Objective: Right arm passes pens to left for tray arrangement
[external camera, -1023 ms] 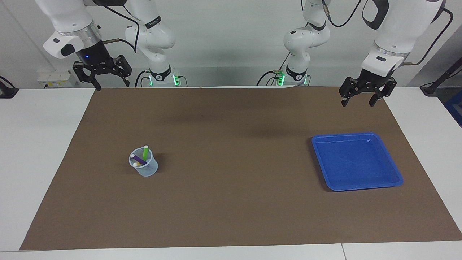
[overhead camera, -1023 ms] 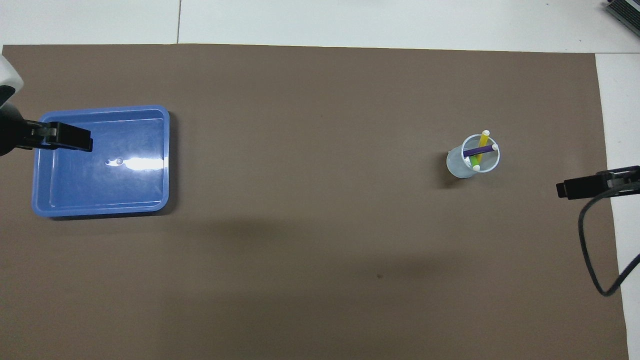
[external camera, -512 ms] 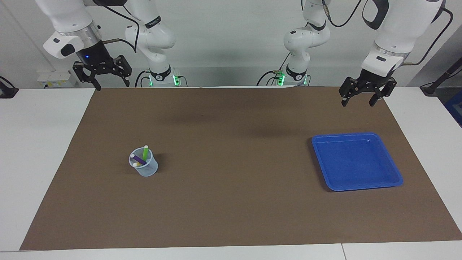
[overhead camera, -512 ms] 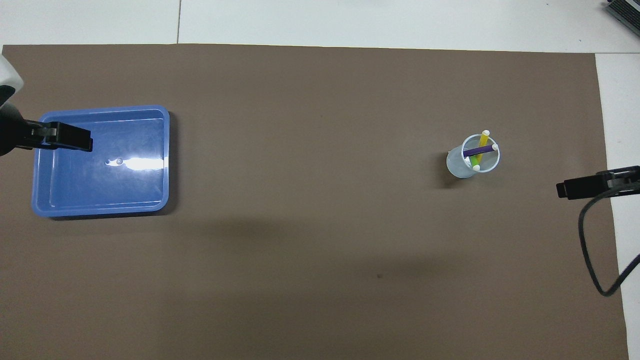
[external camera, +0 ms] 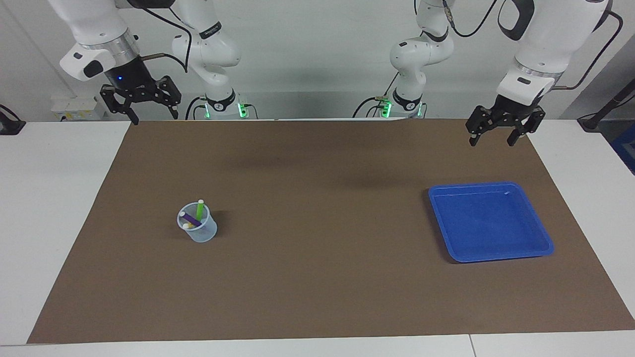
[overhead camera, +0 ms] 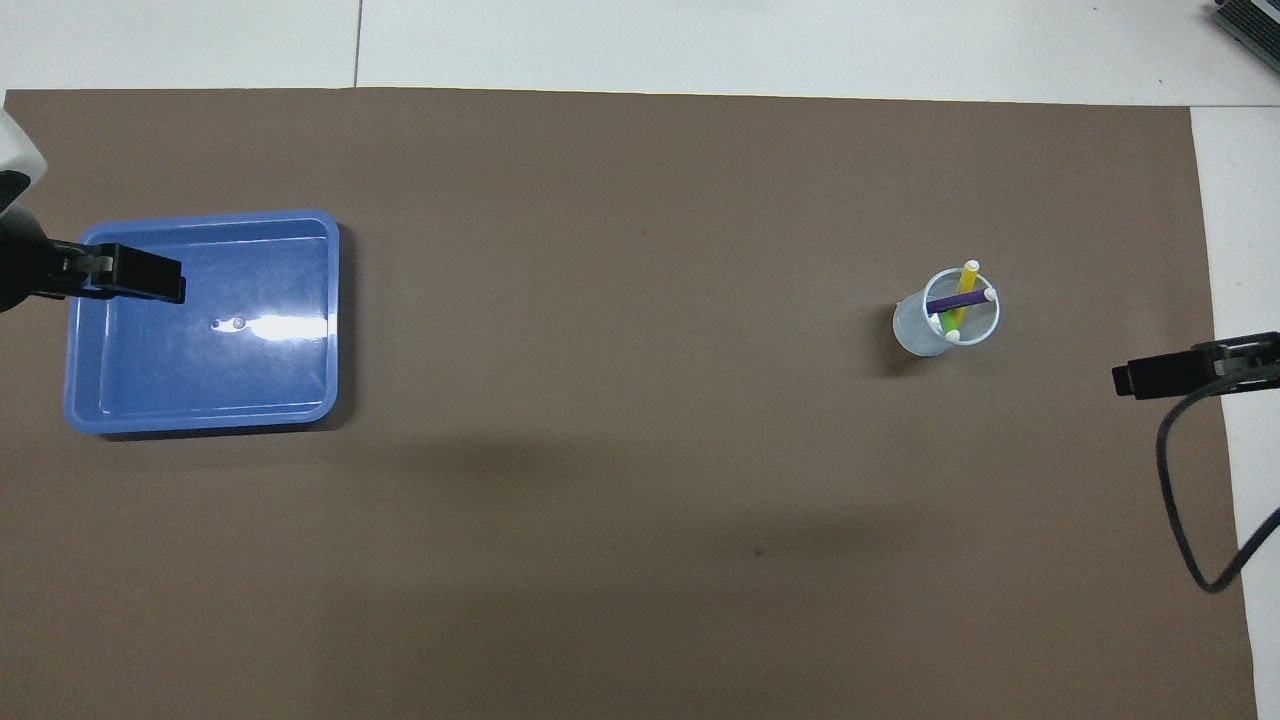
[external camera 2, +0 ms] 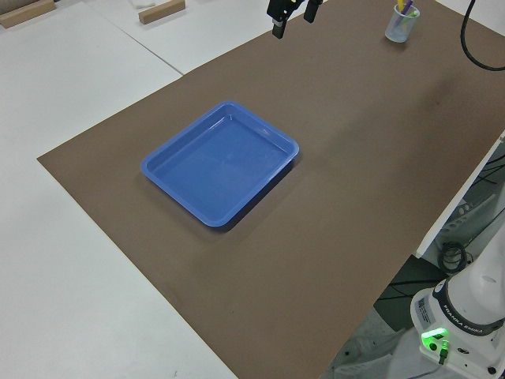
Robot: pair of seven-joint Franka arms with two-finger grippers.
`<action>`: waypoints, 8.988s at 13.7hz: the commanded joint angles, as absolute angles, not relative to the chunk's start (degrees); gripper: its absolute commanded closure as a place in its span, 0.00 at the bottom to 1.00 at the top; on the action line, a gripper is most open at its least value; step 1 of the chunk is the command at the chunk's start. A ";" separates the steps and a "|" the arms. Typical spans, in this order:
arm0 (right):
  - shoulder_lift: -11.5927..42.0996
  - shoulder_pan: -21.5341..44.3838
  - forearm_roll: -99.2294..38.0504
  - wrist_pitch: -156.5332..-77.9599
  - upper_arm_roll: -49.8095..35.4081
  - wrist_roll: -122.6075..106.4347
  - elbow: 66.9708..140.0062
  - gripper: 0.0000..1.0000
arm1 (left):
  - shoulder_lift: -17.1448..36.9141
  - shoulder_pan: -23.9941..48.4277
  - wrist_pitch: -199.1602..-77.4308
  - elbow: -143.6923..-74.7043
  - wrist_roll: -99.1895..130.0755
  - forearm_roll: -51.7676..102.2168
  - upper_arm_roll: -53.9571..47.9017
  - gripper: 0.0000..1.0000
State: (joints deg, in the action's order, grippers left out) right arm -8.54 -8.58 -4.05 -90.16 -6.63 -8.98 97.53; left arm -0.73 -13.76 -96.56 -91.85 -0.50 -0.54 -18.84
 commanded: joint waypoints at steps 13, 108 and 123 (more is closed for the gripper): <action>-10.72 -9.58 -3.43 -93.24 -6.24 -16.44 100.55 0.00 | -2.29 -13.45 -96.24 -93.34 -0.53 0.09 -18.37 0.00; 6.77 3.60 25.14 -127.09 -6.86 -12.92 117.86 0.71 | -2.29 -13.45 -96.06 -93.34 -0.53 0.09 -18.37 0.00; 6.86 2.99 25.22 -127.97 -6.86 -13.36 118.04 0.66 | -2.29 -13.54 -96.06 -93.34 -0.53 0.09 -18.37 0.00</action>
State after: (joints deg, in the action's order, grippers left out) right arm 6.98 4.06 23.94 -126.32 -6.41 -12.20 117.15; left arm -0.73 -13.76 -96.40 -91.85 -0.50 -0.54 -18.84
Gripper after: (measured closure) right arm 0.714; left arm 0.000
